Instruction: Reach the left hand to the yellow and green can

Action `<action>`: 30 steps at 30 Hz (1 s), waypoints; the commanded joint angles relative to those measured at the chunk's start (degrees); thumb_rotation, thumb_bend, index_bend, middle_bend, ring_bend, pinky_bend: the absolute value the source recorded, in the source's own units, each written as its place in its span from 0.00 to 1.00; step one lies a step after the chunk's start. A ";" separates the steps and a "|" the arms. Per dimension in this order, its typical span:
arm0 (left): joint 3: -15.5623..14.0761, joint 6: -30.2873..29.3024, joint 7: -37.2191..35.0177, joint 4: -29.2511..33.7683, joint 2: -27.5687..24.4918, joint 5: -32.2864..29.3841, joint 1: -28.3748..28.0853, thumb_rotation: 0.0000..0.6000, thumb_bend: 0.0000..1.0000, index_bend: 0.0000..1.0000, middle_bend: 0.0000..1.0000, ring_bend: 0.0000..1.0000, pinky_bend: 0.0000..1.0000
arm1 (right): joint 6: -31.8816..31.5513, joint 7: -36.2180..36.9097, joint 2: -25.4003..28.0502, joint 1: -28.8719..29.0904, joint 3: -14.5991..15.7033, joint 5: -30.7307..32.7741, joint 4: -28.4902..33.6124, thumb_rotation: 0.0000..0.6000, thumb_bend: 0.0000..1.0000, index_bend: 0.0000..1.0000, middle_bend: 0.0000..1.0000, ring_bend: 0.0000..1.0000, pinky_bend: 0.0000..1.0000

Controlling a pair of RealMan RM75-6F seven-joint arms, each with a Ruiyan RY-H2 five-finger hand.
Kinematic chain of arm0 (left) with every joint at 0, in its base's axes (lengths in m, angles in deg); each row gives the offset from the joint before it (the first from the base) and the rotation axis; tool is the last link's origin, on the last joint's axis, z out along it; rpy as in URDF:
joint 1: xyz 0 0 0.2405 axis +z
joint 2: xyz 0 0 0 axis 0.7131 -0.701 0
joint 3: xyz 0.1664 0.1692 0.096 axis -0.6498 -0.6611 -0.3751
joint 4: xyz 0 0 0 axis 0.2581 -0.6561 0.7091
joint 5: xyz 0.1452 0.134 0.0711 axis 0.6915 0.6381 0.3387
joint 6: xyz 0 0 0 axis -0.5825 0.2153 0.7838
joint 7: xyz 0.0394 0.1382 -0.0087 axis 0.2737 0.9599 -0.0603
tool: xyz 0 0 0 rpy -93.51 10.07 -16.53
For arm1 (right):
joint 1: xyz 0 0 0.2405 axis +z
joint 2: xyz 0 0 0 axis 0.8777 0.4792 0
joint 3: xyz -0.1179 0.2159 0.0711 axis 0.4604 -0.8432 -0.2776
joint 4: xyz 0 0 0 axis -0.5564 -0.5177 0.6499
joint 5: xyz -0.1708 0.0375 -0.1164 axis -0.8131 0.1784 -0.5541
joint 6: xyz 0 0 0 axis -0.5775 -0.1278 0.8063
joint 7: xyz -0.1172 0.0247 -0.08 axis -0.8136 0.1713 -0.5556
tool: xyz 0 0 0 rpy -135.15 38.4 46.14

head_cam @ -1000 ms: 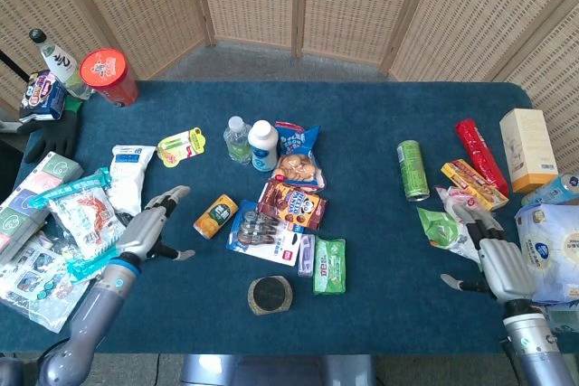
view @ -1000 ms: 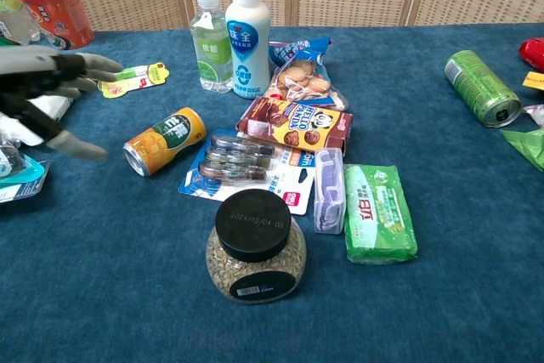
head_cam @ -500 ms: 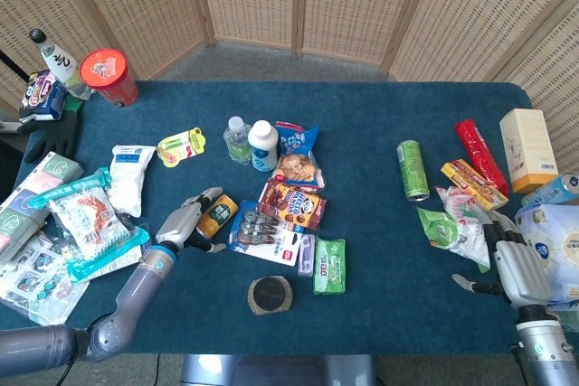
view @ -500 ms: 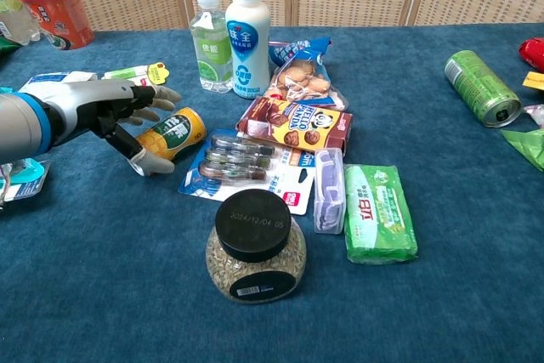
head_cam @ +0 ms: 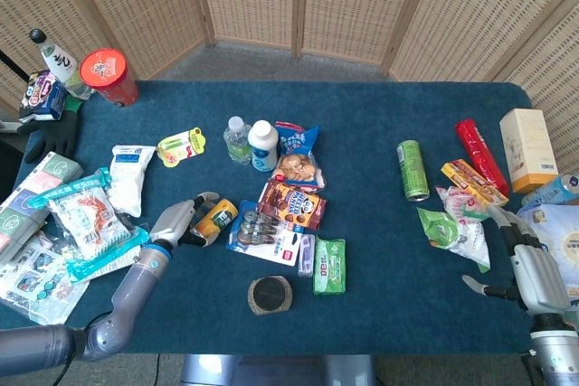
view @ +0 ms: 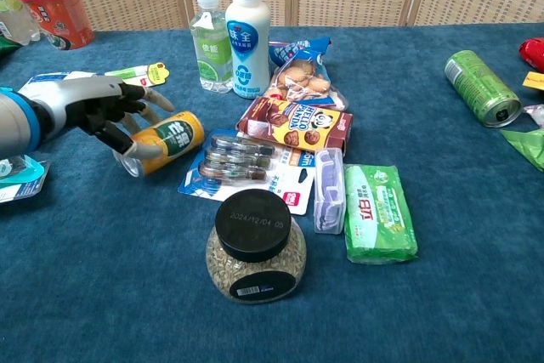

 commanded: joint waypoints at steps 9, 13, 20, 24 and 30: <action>0.90 -7.86 -8.12 12.13 -10.82 10.54 7.72 1.00 0.60 0.19 0.38 0.57 0.58 | 0.22 -0.72 -0.92 0.16 0.03 -1.15 -0.13 1.00 0.09 0.00 0.04 0.00 0.00; 0.72 -12.27 -10.90 17.30 -15.50 16.56 11.46 1.00 0.59 0.19 0.38 0.56 0.57 | 1.34 -0.93 -2.43 0.91 -0.09 -1.08 -1.28 1.00 0.09 0.00 0.04 0.00 0.00; 0.76 -19.18 -16.71 22.37 -20.59 26.36 16.98 1.00 0.58 0.19 0.38 0.55 0.56 | 2.56 -1.33 -4.77 2.21 -0.46 -1.69 -2.57 1.00 0.09 0.00 0.04 0.00 0.00; 0.68 -21.53 -19.40 23.33 -22.14 30.27 18.99 1.00 0.57 0.19 0.38 0.54 0.54 | 2.82 -2.00 -5.45 2.47 -0.42 -1.70 -2.63 1.00 0.09 0.00 0.04 0.00 0.00; 0.11 -21.63 -20.59 23.87 -22.90 32.22 19.89 1.00 0.57 0.19 0.38 0.54 0.54 | 2.79 -2.35 -5.47 2.46 -0.32 -1.65 -2.41 1.00 0.09 0.00 0.04 0.00 0.00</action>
